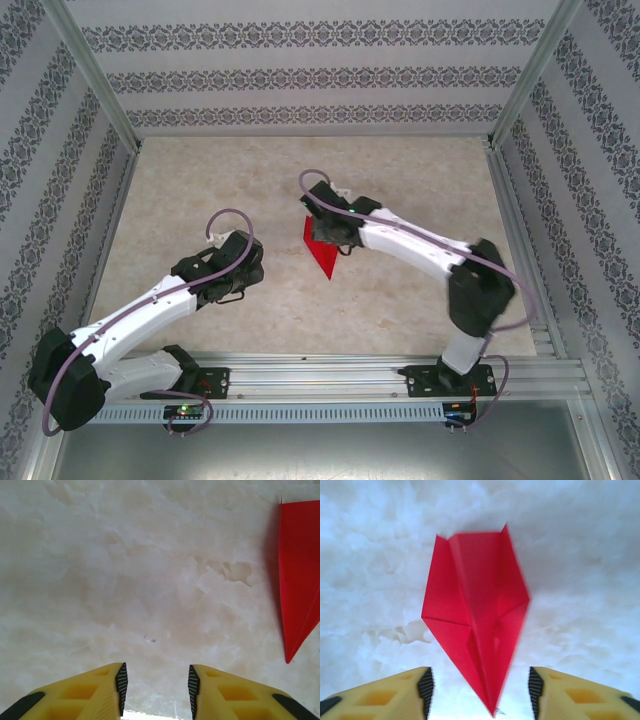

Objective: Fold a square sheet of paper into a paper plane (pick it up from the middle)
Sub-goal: Move the paper plane to the center of the table, then reset both arms

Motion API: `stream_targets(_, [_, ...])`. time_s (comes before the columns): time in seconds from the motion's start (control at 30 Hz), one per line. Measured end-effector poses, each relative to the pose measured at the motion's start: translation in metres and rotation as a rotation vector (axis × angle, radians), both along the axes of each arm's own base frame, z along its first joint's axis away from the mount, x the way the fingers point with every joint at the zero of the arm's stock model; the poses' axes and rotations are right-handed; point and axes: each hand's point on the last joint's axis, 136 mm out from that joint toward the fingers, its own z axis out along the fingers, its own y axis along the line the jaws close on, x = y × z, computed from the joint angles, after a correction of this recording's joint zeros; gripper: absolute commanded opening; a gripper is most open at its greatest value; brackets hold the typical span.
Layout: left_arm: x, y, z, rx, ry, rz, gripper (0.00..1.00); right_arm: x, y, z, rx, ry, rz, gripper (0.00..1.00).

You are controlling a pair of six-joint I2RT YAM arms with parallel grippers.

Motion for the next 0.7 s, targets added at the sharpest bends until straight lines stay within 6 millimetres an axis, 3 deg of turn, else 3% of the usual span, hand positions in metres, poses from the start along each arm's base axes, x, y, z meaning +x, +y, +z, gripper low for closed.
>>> stream_targets(0.13, [0.012, 0.017, 0.015, 0.080, -0.056, 0.009, 0.82, -0.012, -0.070, 0.066, 0.007, -0.256, -0.076, 0.75])
stream_targets(0.2, [0.019, 0.034, 0.024, 0.125, -0.094, 0.043, 0.99, -0.015, -0.117, 0.082, -0.020, -0.379, -0.155, 0.86])
stream_targets(0.23, [0.023, 0.047, 0.028, 0.155, -0.113, 0.070, 1.00, -0.017, -0.144, 0.082, -0.055, -0.429, -0.200, 0.89])
stream_targets(0.37, [0.042, 0.102, 0.038, 0.234, -0.171, 0.230, 1.00, -0.026, -0.231, 0.043, -0.224, -0.471, -0.338, 0.92])
stream_targets(0.47, [0.052, 0.143, 0.037, 0.327, -0.171, 0.325, 1.00, -0.031, -0.272, -0.003, -0.313, -0.390, -0.376, 0.92])
stream_targets(0.57, [0.062, 0.164, 0.026, 0.427, -0.182, 0.332, 1.00, -0.029, -0.287, -0.038, -0.342, -0.334, -0.356, 0.92])
stream_targets(0.7, [0.074, 0.173, -0.006, 0.524, -0.191, 0.248, 1.00, -0.006, -0.275, -0.071, -0.335, -0.300, -0.251, 0.92])
